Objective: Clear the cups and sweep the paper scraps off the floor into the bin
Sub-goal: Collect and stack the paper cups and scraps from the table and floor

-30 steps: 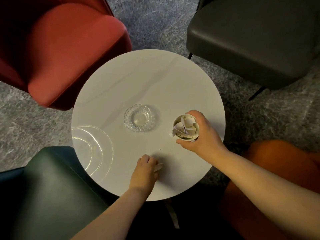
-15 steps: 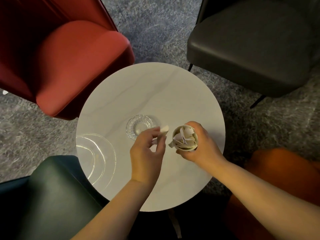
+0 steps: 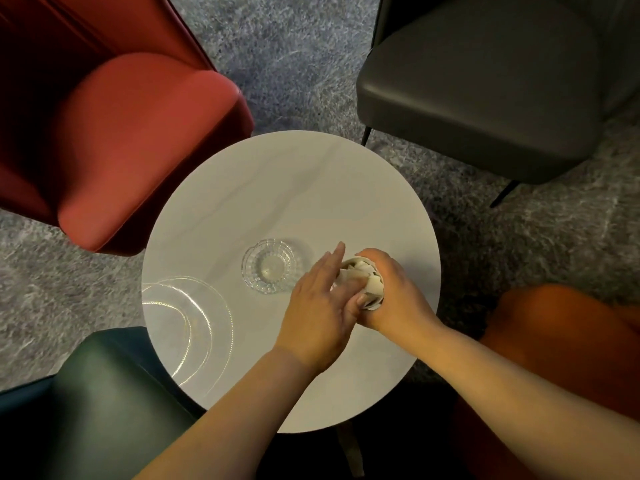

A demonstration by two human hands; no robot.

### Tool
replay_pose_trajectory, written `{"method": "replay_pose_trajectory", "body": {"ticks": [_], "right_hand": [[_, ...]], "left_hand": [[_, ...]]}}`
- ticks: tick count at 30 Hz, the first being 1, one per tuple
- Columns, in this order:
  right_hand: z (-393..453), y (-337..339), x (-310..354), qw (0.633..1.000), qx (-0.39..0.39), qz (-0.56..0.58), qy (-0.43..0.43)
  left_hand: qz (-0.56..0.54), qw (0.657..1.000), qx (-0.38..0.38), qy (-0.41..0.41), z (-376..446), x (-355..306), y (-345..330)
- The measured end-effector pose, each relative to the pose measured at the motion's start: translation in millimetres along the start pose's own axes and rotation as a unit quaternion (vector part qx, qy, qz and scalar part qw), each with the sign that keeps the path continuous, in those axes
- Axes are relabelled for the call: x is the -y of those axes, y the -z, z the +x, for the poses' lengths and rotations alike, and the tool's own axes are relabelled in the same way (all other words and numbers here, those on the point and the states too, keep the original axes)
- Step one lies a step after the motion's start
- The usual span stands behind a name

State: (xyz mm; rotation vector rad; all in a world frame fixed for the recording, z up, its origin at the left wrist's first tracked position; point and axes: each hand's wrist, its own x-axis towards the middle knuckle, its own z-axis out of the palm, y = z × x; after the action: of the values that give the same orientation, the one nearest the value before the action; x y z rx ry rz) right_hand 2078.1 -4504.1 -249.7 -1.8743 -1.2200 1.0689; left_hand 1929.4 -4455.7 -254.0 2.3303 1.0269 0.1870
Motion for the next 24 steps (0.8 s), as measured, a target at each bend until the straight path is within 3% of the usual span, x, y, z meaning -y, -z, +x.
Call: {"method": "replay_pose_trajectory", "body": {"ticks": [3,8,15,22,24], "right_hand": [[-1,-1,-2,1.000,0.001,-0.003,-0.001],[0,-6,-9,1.000,0.003,-0.001,-0.011],[-1,-8,-12,1.000,0.011,0.010,-0.012],[1,-5,-11,0.999,0.019,0.031,-0.034],[2,-7,-13,0.999,0.016,0.034,-0.036]], "left_hand": [[-0.062,0.997,0.035,0.015,1,-1,6],[-0.217,0.974,-0.002,0.067,-4,-7,18],[-0.240,0.968,-0.030,0.066,-2,-10,28],[-0.172,0.982,0.057,0.059,6,-11,24],[-0.163,0.984,0.051,0.052,10,-13,24]]}}
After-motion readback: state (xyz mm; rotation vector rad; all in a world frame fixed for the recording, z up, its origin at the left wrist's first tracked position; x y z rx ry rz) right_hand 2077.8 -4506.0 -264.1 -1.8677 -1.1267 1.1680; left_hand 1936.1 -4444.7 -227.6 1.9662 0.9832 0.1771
